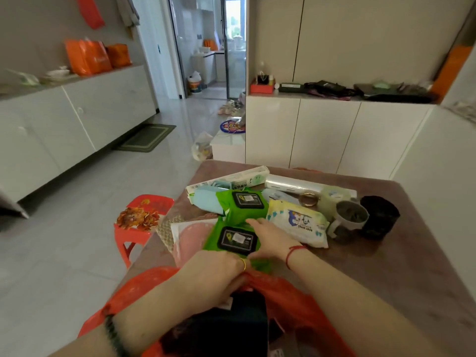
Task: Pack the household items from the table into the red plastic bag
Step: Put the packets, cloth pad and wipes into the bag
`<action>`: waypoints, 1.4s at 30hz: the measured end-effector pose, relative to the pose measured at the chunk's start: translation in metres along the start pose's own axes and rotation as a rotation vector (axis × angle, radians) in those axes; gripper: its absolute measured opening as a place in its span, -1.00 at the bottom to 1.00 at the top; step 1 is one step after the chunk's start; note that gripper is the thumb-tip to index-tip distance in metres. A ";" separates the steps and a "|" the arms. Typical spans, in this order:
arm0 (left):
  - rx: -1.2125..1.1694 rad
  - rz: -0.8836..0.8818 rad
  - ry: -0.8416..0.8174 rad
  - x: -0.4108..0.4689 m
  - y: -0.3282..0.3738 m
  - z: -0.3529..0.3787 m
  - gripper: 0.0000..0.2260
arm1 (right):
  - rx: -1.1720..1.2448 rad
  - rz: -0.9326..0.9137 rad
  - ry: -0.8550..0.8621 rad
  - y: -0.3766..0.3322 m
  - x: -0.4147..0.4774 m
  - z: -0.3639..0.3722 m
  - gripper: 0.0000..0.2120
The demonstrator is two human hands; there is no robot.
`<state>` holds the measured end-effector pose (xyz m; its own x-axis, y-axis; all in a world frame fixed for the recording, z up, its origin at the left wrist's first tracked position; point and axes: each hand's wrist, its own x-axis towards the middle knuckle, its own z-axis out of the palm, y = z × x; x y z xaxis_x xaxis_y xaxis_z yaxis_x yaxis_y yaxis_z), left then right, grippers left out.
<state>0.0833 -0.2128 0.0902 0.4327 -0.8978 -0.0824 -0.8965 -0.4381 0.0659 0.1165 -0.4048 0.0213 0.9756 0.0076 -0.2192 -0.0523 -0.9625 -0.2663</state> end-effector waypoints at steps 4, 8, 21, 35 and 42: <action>-0.175 -0.030 0.013 -0.009 -0.006 0.002 -0.65 | -0.280 -0.002 -0.115 -0.008 0.031 0.035 0.09; -0.351 -0.037 0.062 -0.014 -0.009 0.003 -0.79 | -0.344 0.037 0.002 -0.015 0.032 0.056 0.07; -0.559 -0.174 0.121 -0.011 -0.011 -0.004 -0.71 | 0.981 -0.071 0.421 -0.028 -0.128 -0.056 -0.19; -0.694 -0.376 0.297 -0.006 0.008 -0.034 -0.61 | -0.108 -0.455 -0.145 -0.068 -0.270 0.055 -0.41; -0.375 -0.358 0.269 -0.048 0.038 -0.059 -0.65 | 0.120 -0.277 0.211 -0.055 -0.296 0.030 -0.59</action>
<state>0.0339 -0.1895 0.1555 0.7554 -0.6493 0.0882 -0.6164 -0.6585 0.4318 -0.1759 -0.3457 0.0729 0.9781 0.1956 0.0719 0.2079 -0.8930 -0.3992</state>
